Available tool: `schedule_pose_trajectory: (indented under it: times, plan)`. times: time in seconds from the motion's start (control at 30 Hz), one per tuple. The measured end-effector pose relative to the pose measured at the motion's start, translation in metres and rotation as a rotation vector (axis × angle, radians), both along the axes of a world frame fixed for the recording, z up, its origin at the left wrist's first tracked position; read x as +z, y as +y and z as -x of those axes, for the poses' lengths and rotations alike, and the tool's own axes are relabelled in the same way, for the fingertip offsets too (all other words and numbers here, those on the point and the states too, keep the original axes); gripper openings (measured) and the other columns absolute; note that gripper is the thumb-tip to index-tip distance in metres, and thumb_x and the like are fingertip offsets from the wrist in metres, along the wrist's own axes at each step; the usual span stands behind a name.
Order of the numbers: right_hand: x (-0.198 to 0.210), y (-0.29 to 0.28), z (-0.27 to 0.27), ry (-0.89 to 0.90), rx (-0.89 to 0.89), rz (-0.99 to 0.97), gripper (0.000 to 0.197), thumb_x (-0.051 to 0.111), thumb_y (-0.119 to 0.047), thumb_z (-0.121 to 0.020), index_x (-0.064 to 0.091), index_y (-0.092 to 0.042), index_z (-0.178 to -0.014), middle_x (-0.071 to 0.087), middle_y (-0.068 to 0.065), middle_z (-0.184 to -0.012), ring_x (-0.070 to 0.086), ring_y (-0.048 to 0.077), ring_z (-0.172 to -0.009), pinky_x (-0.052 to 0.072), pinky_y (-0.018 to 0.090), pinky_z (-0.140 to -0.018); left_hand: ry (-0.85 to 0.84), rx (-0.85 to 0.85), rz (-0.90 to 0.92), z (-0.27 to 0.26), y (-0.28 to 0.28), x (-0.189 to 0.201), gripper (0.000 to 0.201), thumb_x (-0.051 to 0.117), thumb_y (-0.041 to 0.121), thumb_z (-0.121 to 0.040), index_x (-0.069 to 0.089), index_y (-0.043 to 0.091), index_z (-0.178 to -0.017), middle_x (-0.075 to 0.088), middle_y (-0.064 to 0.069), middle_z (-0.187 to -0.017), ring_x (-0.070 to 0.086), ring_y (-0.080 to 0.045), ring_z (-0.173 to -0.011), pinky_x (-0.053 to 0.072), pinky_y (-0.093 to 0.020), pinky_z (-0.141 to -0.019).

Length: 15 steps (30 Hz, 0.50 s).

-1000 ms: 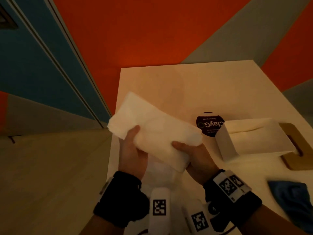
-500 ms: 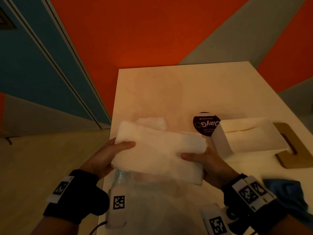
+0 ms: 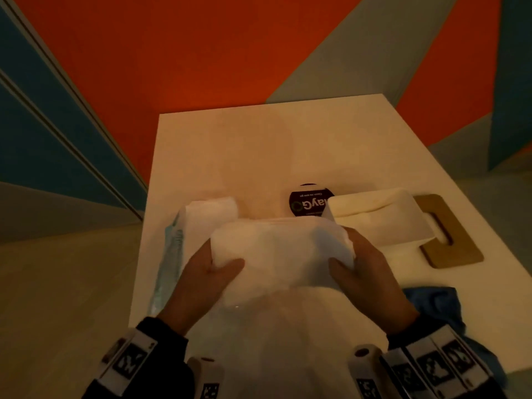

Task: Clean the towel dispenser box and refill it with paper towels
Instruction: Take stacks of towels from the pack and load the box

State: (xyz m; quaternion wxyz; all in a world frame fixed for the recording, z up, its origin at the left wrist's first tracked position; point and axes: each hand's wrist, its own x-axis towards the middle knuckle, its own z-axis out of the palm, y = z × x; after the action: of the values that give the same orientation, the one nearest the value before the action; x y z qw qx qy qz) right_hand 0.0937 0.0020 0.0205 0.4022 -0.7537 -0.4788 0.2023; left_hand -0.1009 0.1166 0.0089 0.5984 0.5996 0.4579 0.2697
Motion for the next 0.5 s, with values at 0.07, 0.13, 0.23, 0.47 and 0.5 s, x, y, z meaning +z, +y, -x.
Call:
schedule_pose_trajectory:
  times: [0.07, 0.13, 0.23, 0.47, 0.5]
  plan:
    - [0.002, -0.01, -0.027, -0.072, -0.069, -0.006, 0.044, 0.061, -0.004, -0.082, 0.049, -0.011, -0.124, 0.049, -0.006, -0.106, 0.047, 0.011, -0.102, 0.036, 0.026, -0.089, 0.012, -0.046, -0.114, -0.027, -0.008, 0.002, 0.039, 0.062, 0.011, -0.082, 0.045, 0.036, -0.107, 0.055, 0.021, -0.098, 0.054, -0.003, -0.091, 0.046, -0.015, -0.073]
    - [0.008, -0.02, -0.055, -0.097, -0.102, -0.082, 0.041, 0.062, -0.014, -0.083, 0.05, -0.014, -0.123, 0.051, -0.004, -0.106, 0.049, 0.009, -0.102, 0.039, 0.026, -0.087, 0.041, -0.086, -0.188, -0.056, -0.015, 0.008, 0.038, 0.063, 0.016, -0.082, 0.043, 0.042, -0.099, 0.053, 0.025, -0.094, 0.054, 0.002, -0.087, 0.045, -0.006, -0.067]
    - [0.017, -0.03, -0.096, -0.176, -0.107, -0.169, 0.045, 0.05, -0.037, -0.081, 0.052, -0.01, -0.118, 0.056, 0.005, -0.105, 0.049, -0.001, -0.095, 0.037, 0.006, -0.072, 0.058, -0.121, -0.266, -0.104, -0.02, 0.02, 0.043, 0.066, 0.018, -0.08, 0.039, 0.043, -0.101, 0.057, 0.01, -0.103, 0.058, -0.012, -0.098, 0.05, -0.023, -0.08]
    - [0.011, -0.027, -0.181, -0.166, -0.178, -0.095, 0.047, 0.054, -0.023, -0.08, 0.048, -0.011, -0.125, 0.06, 0.019, -0.118, 0.055, 0.026, -0.102, 0.042, 0.036, -0.079, 0.153, -0.267, -0.591, -0.194, -0.018, 0.029, 0.073, 0.055, 0.009, -0.085, 0.015, 0.051, -0.129, 0.036, 0.009, -0.138, 0.037, -0.003, -0.121, 0.033, -0.011, -0.098]
    - [0.008, -0.025, -0.19, -0.207, -0.141, -0.038, 0.048, 0.056, -0.02, -0.081, 0.047, -0.01, -0.126, 0.059, 0.02, -0.12, 0.056, 0.031, -0.103, 0.046, 0.042, -0.082, 0.241, -0.293, -0.604, -0.203, -0.019, 0.028, 0.07, 0.054, 0.01, -0.086, 0.017, 0.045, -0.135, 0.038, 0.003, -0.138, 0.043, -0.014, -0.119, 0.039, -0.025, -0.099]
